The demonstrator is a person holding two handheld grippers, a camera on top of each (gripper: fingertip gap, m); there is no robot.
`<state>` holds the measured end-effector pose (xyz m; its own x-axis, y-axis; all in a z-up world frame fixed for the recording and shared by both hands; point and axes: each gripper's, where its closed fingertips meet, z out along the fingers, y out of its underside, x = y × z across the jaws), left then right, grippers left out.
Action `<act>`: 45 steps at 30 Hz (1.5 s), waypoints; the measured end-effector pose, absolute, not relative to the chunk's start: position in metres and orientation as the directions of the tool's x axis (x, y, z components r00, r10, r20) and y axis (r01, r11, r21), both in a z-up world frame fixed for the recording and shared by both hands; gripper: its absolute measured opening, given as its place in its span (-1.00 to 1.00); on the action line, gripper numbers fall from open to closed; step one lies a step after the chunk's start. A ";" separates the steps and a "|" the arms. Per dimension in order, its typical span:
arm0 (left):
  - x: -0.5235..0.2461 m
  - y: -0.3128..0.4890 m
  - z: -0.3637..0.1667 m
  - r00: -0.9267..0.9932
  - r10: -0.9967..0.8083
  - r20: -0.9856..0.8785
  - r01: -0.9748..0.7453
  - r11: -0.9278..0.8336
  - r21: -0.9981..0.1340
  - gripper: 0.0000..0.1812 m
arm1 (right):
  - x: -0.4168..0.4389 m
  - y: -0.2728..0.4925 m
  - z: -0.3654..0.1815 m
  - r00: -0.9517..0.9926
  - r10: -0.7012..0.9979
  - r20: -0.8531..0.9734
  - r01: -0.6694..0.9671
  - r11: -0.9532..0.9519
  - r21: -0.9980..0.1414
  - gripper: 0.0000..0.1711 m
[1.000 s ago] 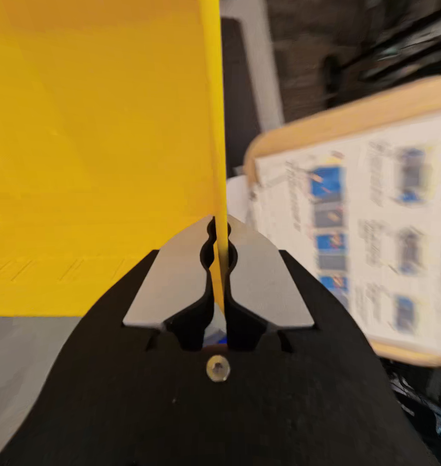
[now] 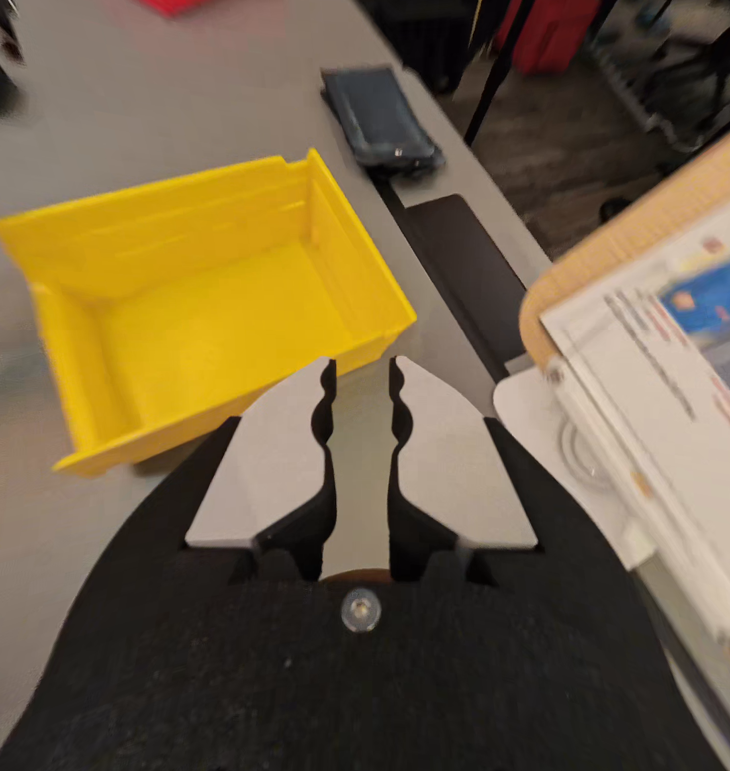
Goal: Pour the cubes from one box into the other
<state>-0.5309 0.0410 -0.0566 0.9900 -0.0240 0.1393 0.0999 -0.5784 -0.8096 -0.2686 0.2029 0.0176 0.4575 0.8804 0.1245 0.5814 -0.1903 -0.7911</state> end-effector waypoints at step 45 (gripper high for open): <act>-0.282 -0.026 -0.083 0.949 -0.285 0.137 0.028 -0.356 -0.934 -0.68 | 0.226 -0.047 -0.088 0.995 -0.053 0.085 0.066 -0.298 -0.952 -0.55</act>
<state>-0.2820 -0.0256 -0.0826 0.9485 -0.2855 0.1370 0.0276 -0.3565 -0.9339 0.2263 -0.0471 -0.0883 0.9949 -0.0533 0.0854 0.0657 -0.2984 -0.9522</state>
